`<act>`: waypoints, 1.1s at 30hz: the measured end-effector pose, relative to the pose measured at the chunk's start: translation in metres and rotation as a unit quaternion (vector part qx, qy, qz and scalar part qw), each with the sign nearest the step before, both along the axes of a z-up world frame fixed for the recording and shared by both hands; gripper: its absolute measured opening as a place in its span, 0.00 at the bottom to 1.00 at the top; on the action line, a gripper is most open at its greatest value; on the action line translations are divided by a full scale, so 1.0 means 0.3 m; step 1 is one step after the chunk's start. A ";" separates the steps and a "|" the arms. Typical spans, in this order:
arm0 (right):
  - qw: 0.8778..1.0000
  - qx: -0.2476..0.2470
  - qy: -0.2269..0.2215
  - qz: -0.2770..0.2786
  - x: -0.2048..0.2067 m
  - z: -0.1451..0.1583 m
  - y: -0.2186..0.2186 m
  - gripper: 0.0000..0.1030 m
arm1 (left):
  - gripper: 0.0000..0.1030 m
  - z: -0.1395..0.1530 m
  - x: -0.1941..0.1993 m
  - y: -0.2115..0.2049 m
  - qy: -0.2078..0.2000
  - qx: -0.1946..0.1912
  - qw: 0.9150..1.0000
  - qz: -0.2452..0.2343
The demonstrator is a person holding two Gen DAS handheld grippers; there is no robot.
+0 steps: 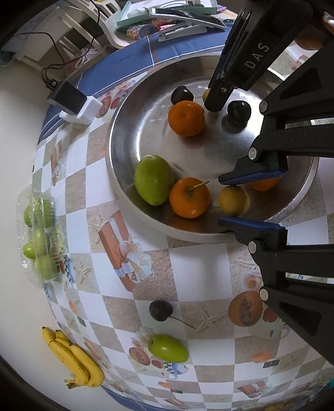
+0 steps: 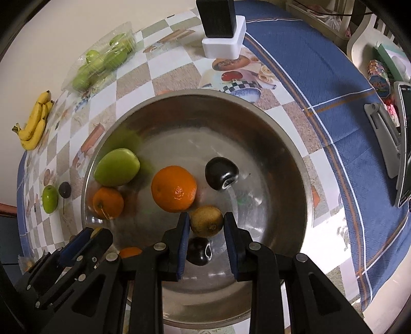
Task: Organize fruits
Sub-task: 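Open the left tool to drop the yellow fruit while the right tool releases the kiwi into the bowl, then move both open tools back toward the fruit pile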
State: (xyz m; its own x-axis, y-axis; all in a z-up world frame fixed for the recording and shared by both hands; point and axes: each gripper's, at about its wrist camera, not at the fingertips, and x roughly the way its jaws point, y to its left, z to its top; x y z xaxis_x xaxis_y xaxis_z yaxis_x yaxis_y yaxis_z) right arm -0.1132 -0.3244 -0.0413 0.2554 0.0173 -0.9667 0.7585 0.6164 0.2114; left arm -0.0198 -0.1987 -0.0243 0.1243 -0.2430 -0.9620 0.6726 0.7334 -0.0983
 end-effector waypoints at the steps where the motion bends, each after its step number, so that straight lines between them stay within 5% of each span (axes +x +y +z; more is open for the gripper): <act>1: 1.000 0.000 0.001 0.001 0.002 0.000 0.001 0.28 | 0.27 -0.001 0.002 0.002 0.002 0.000 1.000 0.002; 28: 0.999 -0.032 -0.038 -0.002 0.014 0.135 0.022 0.30 | 0.29 0.111 0.120 0.112 -0.023 -0.029 0.997 0.067; 31: 0.999 -0.030 -0.032 -0.001 0.014 0.128 0.026 0.33 | 0.37 0.108 0.133 0.126 -0.021 -0.029 0.996 0.079; 33: 0.999 -0.031 -0.027 0.000 0.019 0.122 0.030 0.43 | 0.60 0.105 0.139 0.134 -0.021 -0.026 0.996 0.086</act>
